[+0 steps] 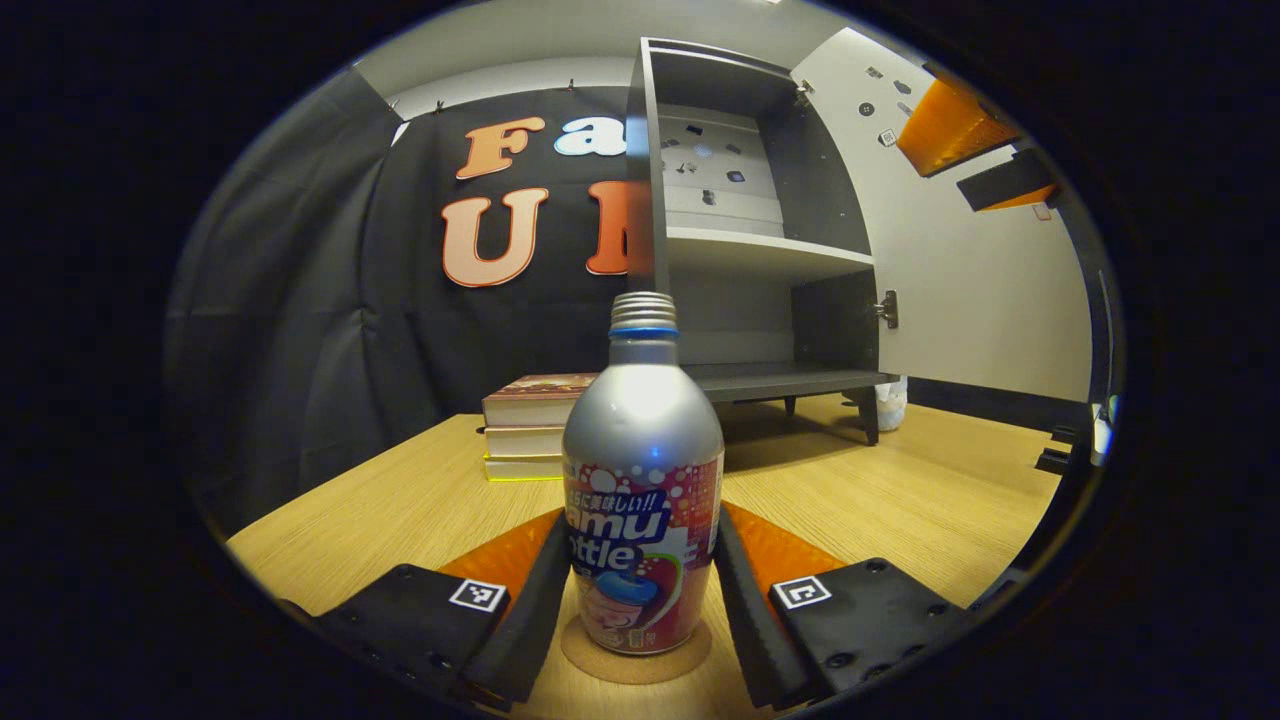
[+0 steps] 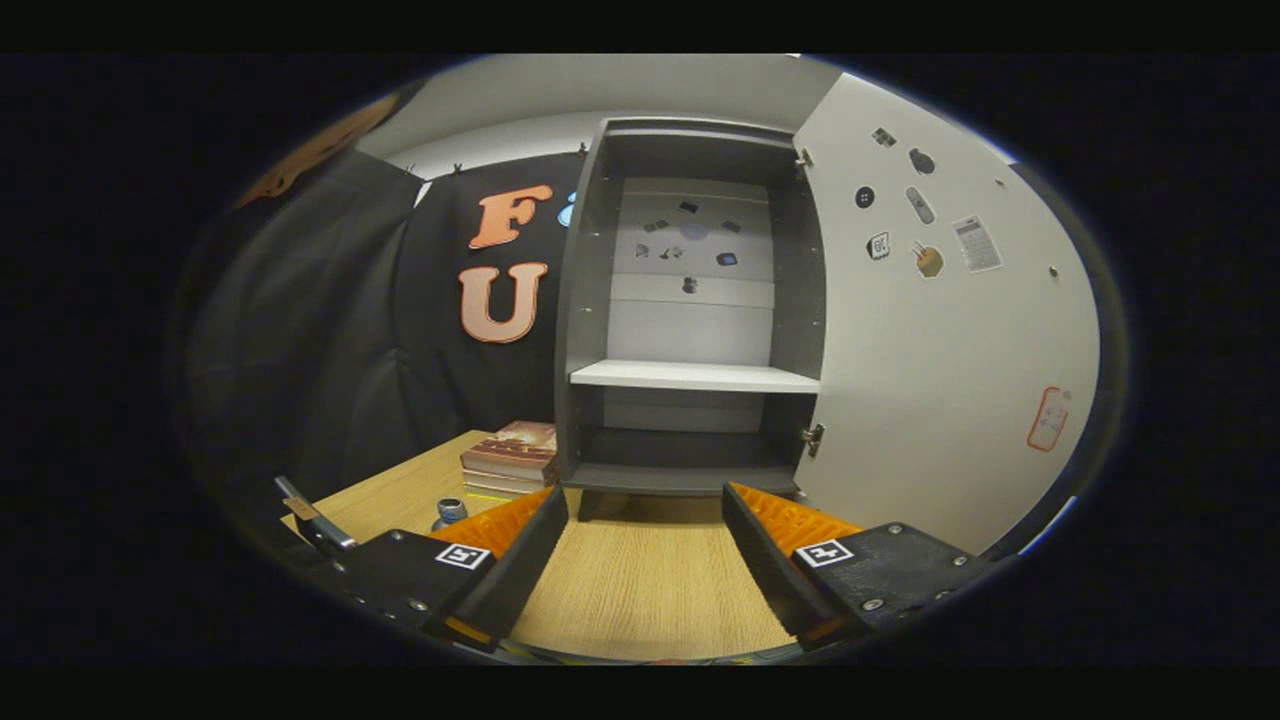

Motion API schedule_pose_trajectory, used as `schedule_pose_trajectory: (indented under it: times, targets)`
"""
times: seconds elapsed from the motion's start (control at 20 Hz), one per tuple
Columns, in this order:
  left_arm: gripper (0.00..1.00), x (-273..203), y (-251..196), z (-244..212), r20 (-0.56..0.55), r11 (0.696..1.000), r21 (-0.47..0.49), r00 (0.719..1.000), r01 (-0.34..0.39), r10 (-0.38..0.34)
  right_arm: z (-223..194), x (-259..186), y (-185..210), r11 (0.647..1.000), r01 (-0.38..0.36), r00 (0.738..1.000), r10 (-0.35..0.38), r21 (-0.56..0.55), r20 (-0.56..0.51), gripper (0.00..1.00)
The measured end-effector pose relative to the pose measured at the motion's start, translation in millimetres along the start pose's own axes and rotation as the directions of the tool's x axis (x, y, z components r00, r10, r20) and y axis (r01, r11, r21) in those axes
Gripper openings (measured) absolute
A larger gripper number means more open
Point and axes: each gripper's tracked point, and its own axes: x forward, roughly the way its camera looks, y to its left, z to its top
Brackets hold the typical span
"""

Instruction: Open the cabinet door with the right hand, grasp the bottle in the cabinet with the left hand and place it on the coaster, then close the cabinet door with the right hand.

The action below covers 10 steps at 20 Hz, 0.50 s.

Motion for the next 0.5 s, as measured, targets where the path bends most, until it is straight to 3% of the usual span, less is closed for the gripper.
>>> schedule_pose_trajectory:
  times: [0.3, 0.5]
  targets:
    - [0.82, -8, 5, -7, -0.019, 1.0, -0.005, 1.0, -0.006, 0.006, -4, 0, -12, 0.999, 0.026, 0.999, -0.026, 0.023, -0.026, 0.95]
    - [0.87, -6, 7, -8, -0.041, 0.999, 0.041, 0.999, -0.011, 0.013, -7, 1, -13, 0.999, 0.035, 0.998, -0.033, 0.04, -0.044, 0.95]
